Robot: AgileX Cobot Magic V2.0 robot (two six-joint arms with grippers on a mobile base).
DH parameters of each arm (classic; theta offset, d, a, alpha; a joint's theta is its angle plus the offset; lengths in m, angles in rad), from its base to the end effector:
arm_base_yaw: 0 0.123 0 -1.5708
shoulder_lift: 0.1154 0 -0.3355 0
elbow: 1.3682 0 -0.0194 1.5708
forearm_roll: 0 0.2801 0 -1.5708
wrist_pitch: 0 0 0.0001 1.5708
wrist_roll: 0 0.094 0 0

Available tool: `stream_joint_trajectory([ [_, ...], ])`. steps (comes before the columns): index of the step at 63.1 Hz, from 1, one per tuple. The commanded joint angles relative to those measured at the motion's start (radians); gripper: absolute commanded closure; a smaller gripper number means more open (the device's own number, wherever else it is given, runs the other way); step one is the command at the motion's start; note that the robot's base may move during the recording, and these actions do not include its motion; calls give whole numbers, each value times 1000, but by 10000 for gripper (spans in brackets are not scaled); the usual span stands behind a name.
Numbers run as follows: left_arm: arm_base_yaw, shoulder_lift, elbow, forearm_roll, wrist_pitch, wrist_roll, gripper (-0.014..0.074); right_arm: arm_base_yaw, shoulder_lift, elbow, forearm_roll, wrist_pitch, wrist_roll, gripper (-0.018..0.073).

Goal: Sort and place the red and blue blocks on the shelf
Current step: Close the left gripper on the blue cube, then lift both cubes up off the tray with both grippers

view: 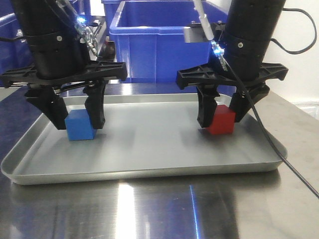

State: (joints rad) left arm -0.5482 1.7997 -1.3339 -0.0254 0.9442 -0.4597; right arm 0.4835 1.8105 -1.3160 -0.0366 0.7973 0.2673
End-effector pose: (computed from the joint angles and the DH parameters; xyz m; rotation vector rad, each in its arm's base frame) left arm 0.3435 -0.2120 0.2622 0.1115 2.9261 -0.2050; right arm 0.3687 0.1908 0.2567 -0.3293 2.7664 0.1490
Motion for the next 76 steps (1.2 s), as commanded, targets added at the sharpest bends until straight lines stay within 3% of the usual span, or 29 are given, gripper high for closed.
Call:
stream_joint_trajectory([
  [1,-4,-42,-29,5,-28,-9,266,-1,-50,-34,-13,-8,-9,272],
  [11,-4,-42,-29,10,-28,-9,315,-1,-65,-34,-13,-7,-9,272],
  [36,-7,-62,-89,25,-10,12,316,-1,-156,-128,-74,35,-9,272],
  [76,-7,-326,-170,183,-12,16,316,-1,-480,-129,-147,90,-9,272],
])
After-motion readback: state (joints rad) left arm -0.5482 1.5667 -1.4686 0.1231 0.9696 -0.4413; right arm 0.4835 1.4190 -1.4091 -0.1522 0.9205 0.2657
